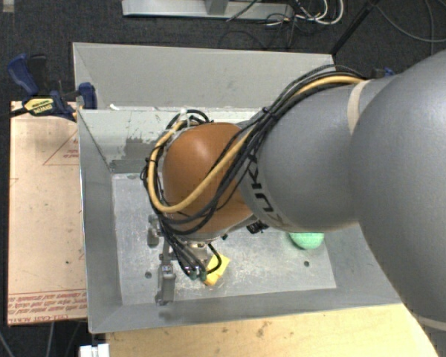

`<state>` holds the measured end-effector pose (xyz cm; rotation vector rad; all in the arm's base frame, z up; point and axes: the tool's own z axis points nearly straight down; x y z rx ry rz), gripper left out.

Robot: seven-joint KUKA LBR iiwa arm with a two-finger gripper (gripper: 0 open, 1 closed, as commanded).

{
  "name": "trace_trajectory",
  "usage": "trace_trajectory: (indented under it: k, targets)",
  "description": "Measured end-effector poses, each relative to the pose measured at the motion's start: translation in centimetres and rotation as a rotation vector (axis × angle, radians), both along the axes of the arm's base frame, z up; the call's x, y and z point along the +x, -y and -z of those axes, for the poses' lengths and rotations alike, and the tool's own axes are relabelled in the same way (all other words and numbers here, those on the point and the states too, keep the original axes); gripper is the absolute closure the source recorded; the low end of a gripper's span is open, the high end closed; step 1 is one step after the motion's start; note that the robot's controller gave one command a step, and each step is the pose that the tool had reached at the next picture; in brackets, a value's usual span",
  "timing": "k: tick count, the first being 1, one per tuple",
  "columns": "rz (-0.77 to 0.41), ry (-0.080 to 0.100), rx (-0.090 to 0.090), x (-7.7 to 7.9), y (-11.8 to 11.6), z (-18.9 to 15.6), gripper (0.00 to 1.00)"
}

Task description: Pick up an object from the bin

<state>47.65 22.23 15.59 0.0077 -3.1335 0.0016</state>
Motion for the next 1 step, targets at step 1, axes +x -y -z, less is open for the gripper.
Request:
trace_trajectory:
  k: [1]
  targets:
    - [0.005,0.007,0.002,0.21,0.13,-0.44,0.00]
